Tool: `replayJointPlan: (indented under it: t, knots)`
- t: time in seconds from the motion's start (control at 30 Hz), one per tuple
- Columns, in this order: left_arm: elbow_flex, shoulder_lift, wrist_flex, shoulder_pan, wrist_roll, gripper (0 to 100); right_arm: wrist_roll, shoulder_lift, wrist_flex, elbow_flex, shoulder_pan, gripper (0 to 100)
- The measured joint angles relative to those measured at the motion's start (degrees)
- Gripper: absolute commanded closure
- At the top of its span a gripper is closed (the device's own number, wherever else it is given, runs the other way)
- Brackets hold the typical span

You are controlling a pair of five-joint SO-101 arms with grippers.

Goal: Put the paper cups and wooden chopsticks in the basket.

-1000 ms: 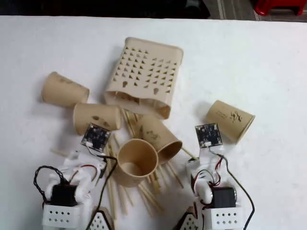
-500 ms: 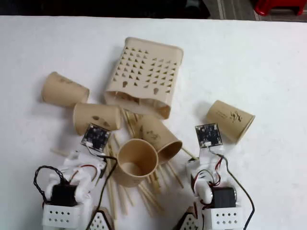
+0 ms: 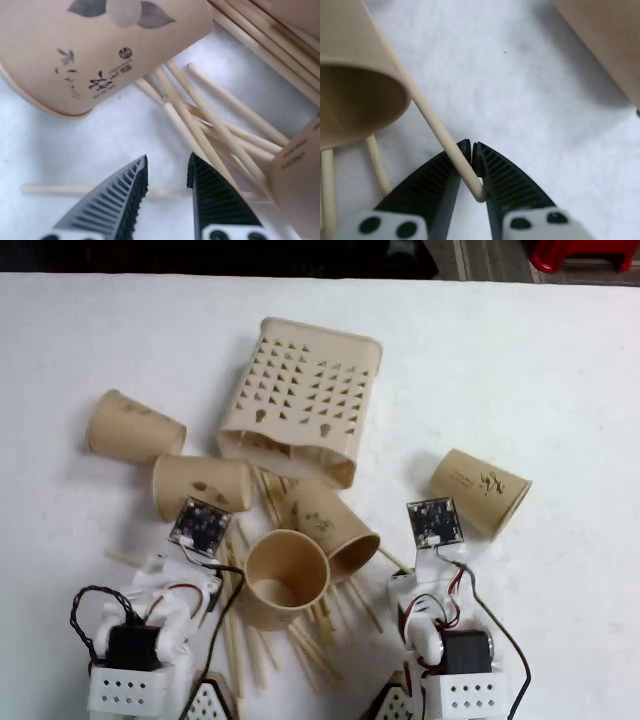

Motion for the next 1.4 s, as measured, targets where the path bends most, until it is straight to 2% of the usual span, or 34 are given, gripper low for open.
replayJointPlan:
  t: [1.23, 1.4]
  knots:
    - [0.0, 0.0, 0.2, 0.0, 0.0, 86, 0.0, 0.0, 0.0, 0.0, 0.0, 97.7]
    - [0.0, -0.1, 0.4, 0.0, 0.0, 86, 0.0, -0.1, -2.6, -2.2, 1.2, 97.8]
